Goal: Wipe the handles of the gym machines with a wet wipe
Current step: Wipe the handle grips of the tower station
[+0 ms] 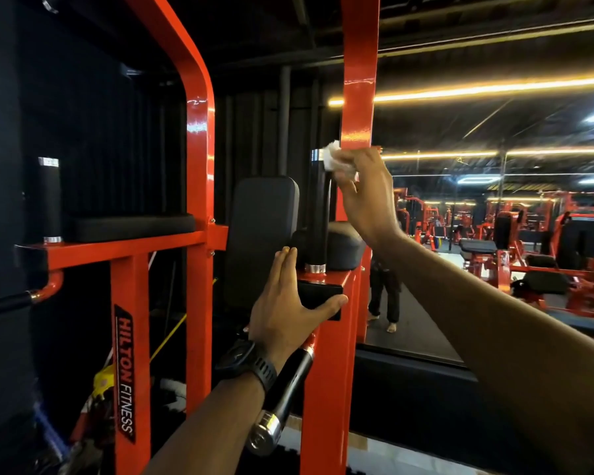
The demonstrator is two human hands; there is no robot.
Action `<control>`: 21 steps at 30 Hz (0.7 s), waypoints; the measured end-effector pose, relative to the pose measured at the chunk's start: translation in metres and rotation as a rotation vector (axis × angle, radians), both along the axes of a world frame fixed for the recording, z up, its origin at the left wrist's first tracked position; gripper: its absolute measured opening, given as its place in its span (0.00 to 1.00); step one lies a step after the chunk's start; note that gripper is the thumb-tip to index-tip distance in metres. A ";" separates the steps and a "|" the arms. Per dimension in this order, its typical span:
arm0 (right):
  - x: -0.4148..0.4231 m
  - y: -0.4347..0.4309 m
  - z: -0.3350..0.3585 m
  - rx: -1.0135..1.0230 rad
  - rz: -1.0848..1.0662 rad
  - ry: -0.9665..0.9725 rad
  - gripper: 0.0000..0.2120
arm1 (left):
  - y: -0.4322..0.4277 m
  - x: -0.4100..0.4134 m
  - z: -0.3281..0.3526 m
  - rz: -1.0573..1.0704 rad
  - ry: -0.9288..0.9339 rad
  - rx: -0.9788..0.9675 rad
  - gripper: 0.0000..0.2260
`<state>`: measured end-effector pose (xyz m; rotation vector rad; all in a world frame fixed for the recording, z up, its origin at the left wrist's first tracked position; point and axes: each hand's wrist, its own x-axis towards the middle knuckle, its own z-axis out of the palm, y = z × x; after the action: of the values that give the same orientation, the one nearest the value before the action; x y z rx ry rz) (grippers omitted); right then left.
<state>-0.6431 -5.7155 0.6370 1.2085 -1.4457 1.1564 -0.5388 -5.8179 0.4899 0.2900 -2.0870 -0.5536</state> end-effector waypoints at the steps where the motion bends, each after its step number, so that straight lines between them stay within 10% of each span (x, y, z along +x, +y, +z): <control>1: 0.002 -0.002 0.001 -0.014 0.028 -0.051 0.14 | 0.000 0.000 0.000 -0.001 -0.003 -0.001 0.52; 14: 0.025 -0.006 -0.011 -0.148 0.280 -0.170 0.01 | -0.002 -0.001 -0.001 -0.015 -0.003 -0.003 0.51; 21: 0.004 -0.014 -0.021 -0.148 0.061 -0.189 0.13 | -0.003 -0.003 -0.001 -0.017 -0.004 -0.006 0.50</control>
<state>-0.6388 -5.7297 0.6163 1.0699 -1.4419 1.4254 -0.5414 -5.8205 0.4893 0.2699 -2.0966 -0.5569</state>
